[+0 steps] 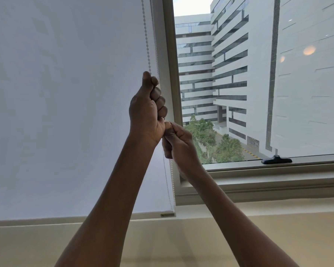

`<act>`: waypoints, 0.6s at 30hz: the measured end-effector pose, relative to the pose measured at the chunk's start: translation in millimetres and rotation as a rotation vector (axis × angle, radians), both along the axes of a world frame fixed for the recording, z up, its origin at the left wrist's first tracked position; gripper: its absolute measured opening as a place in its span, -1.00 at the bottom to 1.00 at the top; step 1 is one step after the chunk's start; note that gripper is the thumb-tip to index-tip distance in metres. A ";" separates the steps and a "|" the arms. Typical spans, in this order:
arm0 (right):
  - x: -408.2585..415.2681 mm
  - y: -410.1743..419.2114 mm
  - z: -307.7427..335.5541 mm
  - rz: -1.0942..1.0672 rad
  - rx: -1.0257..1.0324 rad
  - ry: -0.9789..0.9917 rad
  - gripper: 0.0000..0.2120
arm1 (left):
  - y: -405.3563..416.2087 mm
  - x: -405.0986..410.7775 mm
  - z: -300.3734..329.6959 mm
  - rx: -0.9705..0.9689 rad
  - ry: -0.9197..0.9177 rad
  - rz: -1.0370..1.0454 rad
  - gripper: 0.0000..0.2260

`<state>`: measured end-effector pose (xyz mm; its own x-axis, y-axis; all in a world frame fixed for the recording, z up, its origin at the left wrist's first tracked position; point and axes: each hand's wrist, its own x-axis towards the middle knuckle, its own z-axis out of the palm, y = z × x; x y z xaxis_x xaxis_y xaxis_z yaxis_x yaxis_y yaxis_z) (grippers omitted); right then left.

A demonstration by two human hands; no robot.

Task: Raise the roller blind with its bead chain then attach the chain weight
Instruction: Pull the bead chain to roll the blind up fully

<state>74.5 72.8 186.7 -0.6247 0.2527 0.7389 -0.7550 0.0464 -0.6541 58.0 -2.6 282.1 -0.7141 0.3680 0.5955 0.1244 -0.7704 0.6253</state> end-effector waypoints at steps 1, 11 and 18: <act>0.3 2.3 -0.2 0.022 0.016 -0.023 -0.70 | -1.1 0.8 -3.6 0.000 0.006 0.040 -0.67; 30.3 -2.6 103.3 0.201 -0.020 -0.082 -0.64 | 9.8 23.1 -76.5 -0.136 0.030 0.344 -0.57; 30.4 -12.2 106.2 0.324 -0.324 -0.122 -0.71 | 10.8 28.6 -92.3 -0.147 0.046 0.337 -0.50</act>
<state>104.9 60.6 292.9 -0.7866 0.2359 0.5706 -0.6137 -0.3995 -0.6810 86.6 8.3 189.8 -0.7838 0.2008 0.5876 0.3862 -0.5835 0.7145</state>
